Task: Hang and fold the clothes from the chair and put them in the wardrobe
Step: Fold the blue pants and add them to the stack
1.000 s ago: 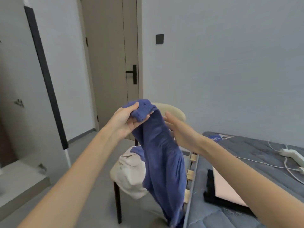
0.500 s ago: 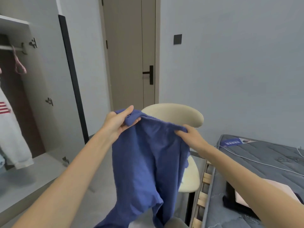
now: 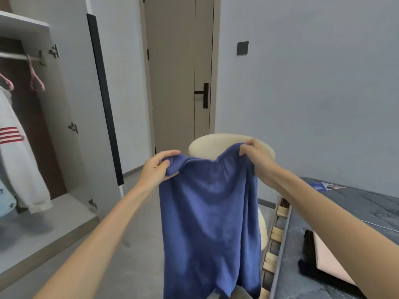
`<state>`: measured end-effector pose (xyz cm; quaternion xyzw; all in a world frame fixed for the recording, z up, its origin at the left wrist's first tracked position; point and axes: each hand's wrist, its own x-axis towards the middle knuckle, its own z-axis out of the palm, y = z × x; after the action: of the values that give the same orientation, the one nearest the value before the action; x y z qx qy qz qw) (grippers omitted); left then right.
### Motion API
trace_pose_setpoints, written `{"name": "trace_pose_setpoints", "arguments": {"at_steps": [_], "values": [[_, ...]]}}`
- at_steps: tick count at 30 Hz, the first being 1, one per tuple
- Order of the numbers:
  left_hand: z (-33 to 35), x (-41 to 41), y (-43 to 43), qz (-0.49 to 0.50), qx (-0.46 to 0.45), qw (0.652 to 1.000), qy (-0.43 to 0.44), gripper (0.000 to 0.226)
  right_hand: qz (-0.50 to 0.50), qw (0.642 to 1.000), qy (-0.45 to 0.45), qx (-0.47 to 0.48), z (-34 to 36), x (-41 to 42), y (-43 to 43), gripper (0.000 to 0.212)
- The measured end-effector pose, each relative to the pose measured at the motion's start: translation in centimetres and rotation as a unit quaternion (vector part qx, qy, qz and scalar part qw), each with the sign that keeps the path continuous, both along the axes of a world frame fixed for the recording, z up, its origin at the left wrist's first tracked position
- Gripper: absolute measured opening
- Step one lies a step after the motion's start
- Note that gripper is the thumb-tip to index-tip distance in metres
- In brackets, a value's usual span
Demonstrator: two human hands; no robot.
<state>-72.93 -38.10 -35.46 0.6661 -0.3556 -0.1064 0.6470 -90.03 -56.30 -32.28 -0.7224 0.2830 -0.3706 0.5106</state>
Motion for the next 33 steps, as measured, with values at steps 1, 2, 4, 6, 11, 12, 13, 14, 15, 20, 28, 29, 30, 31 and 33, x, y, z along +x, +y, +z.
{"name": "trace_pose_setpoints", "arguments": {"at_steps": [1,2,4,6,11,12,13,14,15,20,28,29,30,31,33], "values": [[0.0,0.3,0.1,-0.031,-0.014,0.997,0.064,0.051,0.006,1.000,-0.014,0.024,0.1,0.0,0.0,0.012],[0.0,0.7,0.2,-0.058,-0.019,0.993,0.103,0.057,0.018,0.998,-0.029,0.054,0.1,0.0,0.0,0.015],[-0.2,1.5,0.8,-0.084,0.008,0.993,0.079,0.064,0.034,0.996,-0.036,0.078,-0.2,0.2,-0.5,0.018],[-0.8,1.9,1.3,-0.061,0.081,0.993,-0.056,0.070,0.048,0.998,0.002,0.039,-0.7,0.0,-0.8,0.021],[-2.6,3.2,1.1,0.110,0.107,0.941,-0.301,0.064,0.060,0.990,0.110,-0.072,-1.6,-0.5,-1.4,0.026],[-2.8,3.6,1.1,0.145,0.101,0.928,-0.327,0.061,0.054,0.988,0.118,-0.088,-1.7,-0.5,-1.5,0.026],[-2.8,4.0,1.2,0.176,0.094,0.919,-0.340,0.058,0.044,0.987,0.120,-0.101,-1.7,-0.5,-1.6,0.026],[-2.6,4.3,1.3,0.201,0.089,0.912,-0.346,0.054,0.030,0.987,0.114,-0.113,-1.7,-0.5,-1.6,0.026],[-2.3,4.3,1.6,0.217,0.084,0.909,-0.347,0.048,0.014,0.987,0.101,-0.122,-1.6,-0.4,-1.7,0.026],[-0.6,4.3,2.2,0.158,0.077,0.952,-0.252,0.033,-0.010,0.996,0.040,-0.075,-1.1,0.0,-2.1,0.010],[0.0,5.2,2.6,0.046,0.101,0.993,0.047,0.028,0.078,0.995,0.023,0.054,-1.9,0.1,-2.6,0.022],[-0.1,5.5,2.8,0.032,0.081,0.993,0.085,0.022,0.066,0.997,0.015,0.041,-2.1,0.2,-2.5,0.023],[-0.1,5.6,3.0,0.015,0.048,0.990,0.133,0.017,0.052,0.998,0.001,0.030,-2.2,0.4,-2.5,0.023],[-0.1,5.4,3.1,-0.006,0.005,0.983,0.183,0.017,0.036,0.999,-0.014,0.023,-2.3,0.5,-2.3,0.023],[-0.2,5.4,3.1,-0.046,-0.061,0.969,0.236,0.025,0.014,0.999,-0.041,0.015,-2.4,0.9,-1.9,0.022]]}}
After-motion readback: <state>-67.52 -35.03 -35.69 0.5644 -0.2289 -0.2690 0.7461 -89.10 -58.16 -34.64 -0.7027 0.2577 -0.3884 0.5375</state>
